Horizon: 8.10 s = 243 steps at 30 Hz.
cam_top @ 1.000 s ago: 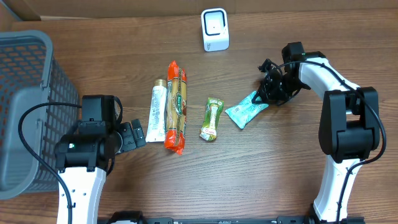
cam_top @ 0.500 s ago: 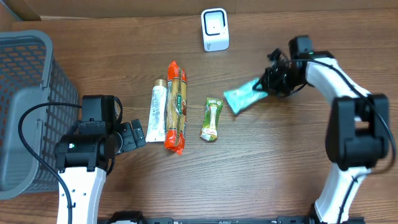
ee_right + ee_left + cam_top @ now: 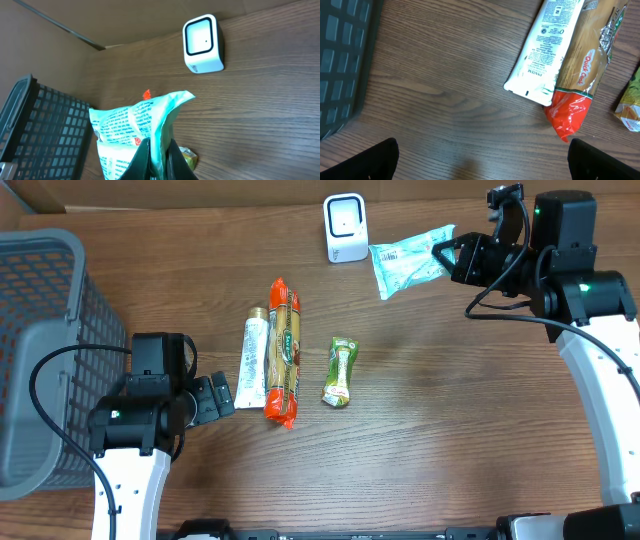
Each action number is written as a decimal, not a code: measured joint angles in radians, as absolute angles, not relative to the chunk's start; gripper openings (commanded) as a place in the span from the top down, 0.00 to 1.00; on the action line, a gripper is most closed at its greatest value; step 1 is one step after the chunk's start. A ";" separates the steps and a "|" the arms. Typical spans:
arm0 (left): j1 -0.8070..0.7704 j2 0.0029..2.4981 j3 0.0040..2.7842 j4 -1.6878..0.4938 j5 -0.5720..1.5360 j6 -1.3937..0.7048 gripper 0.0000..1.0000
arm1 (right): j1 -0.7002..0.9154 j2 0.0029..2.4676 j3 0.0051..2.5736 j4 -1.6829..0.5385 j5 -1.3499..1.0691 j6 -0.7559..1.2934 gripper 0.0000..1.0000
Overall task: Scan the item barcode
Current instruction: 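Hold the wipes pack in front of the white scanner with right gripper, then carry the wipes pack right and drop it on the table, then grasp the green tea juice carton with the right gripper and lift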
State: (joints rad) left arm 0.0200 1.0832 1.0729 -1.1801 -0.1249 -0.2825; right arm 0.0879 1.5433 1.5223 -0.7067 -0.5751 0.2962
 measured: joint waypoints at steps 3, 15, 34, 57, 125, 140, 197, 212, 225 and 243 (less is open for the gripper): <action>0.020 1.083 1.073 -1.180 -0.125 -0.282 0.00 | 0.114 1.541 1.522 -0.707 -0.560 0.303 0.96; 0.020 1.083 1.073 -1.180 -0.125 -0.282 0.00 | 0.173 1.541 1.522 -0.735 -0.369 0.344 0.96; 0.020 1.083 1.073 -1.180 -0.125 -0.282 0.01 | 0.275 1.636 1.399 -0.752 -0.136 0.322 0.96; 0.020 1.083 1.071 -1.180 -0.125 -0.282 0.00 | 0.517 1.883 1.495 0.226 0.681 -0.430 0.96; 0.020 1.083 1.070 -1.180 -0.125 -0.282 0.00 | 0.491 2.361 1.597 0.741 0.310 -1.362 0.96; 0.020 1.083 1.070 -1.180 -0.125 -0.282 0.00 | 0.492 2.361 1.597 0.741 0.311 -1.361 0.96; 0.020 1.083 1.066 -1.180 -0.125 -0.282 0.00 | -0.194 1.647 1.227 -0.804 -0.176 0.582 0.15; 0.020 1.083 1.066 -1.180 -0.125 -0.282 0.00 | 0.516 1.847 1.249 -0.672 -0.300 0.653 0.09; 0.020 1.083 1.066 -1.180 -0.125 -0.282 0.00 | 0.625 1.945 1.249 -0.704 -0.299 0.780 0.43; 0.020 1.083 1.066 -1.180 -0.125 -0.282 0.01 | 0.590 1.945 1.282 -0.700 -0.348 0.623 0.96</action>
